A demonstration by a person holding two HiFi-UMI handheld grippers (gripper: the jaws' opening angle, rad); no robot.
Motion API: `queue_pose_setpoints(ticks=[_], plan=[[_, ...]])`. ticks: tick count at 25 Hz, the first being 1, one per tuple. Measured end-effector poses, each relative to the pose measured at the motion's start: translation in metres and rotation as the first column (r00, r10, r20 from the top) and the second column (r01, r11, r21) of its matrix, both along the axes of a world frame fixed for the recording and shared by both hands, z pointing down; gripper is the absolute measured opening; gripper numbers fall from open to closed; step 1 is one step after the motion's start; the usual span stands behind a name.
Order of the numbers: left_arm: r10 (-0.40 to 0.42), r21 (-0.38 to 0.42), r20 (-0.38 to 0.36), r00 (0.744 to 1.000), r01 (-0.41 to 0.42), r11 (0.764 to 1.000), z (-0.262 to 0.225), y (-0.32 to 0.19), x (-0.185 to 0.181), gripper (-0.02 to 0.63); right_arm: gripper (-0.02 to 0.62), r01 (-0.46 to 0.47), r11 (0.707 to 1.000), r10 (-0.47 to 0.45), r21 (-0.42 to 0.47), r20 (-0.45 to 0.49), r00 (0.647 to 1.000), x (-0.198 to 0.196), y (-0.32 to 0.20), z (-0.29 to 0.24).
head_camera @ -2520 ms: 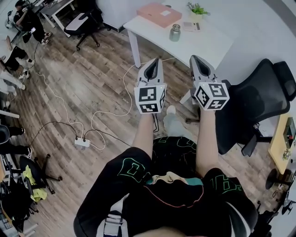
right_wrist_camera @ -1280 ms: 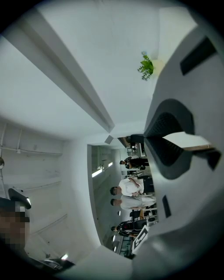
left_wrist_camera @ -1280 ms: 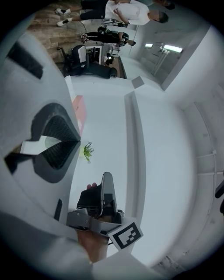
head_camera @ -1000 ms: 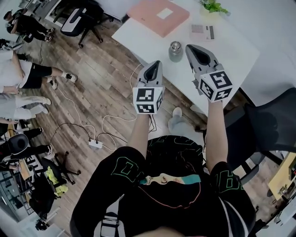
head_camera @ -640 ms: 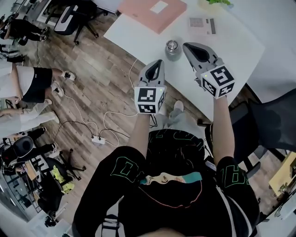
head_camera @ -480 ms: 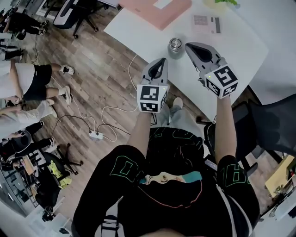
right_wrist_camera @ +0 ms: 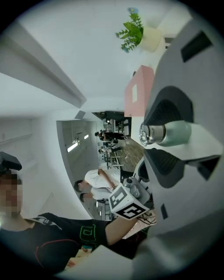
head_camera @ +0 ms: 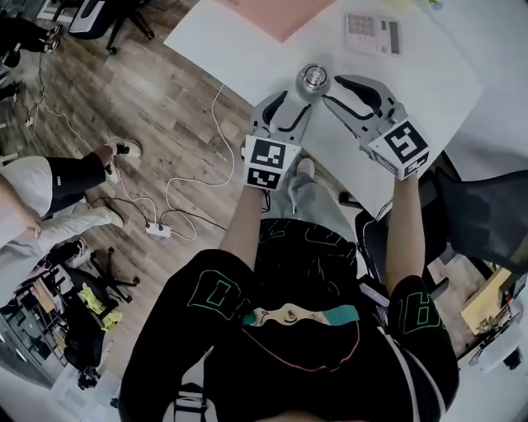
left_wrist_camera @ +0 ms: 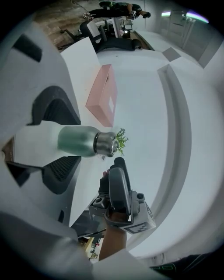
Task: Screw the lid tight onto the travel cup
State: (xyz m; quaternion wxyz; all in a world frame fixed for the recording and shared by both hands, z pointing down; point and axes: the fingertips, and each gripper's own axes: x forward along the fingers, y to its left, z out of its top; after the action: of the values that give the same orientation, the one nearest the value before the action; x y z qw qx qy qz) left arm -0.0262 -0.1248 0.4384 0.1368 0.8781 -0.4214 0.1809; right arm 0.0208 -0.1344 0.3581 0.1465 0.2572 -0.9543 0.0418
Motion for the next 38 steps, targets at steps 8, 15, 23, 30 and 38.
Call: queue_pose_setpoints(ticks=[8,15,23,30,38], plan=[[0.105,-0.036,-0.040,0.994,-0.107,0.994,0.020,-0.014,0.015,0.337,0.264,0.090,0.994,-0.091,-0.068,0.000,0.996,-0.004,-0.012,0.015],[0.233,0.004,-0.028,0.972,-0.233,0.973,0.022,-0.028,0.031,0.356,0.292,0.175,0.981,-0.174,-0.086,0.016,0.985,-0.018,-0.025,0.017],[0.250,0.052,-0.022,0.968,-0.249,0.967,0.028,-0.031,0.032,0.333,0.245,0.251,0.963,-0.255,-0.098,-0.034,0.966,-0.027,-0.019,0.019],[0.231,0.069,-0.017,0.973,-0.230,0.971,0.027,-0.030,0.032,0.331,0.238,0.193,0.979,-0.197,-0.070,-0.062,0.978,-0.028,-0.016,0.019],[0.168,0.063,-0.050,0.984,-0.165,0.984,0.028,-0.034,0.031,0.331,0.238,-0.029,1.000,0.029,-0.006,-0.033,0.999,-0.028,-0.022,0.019]])
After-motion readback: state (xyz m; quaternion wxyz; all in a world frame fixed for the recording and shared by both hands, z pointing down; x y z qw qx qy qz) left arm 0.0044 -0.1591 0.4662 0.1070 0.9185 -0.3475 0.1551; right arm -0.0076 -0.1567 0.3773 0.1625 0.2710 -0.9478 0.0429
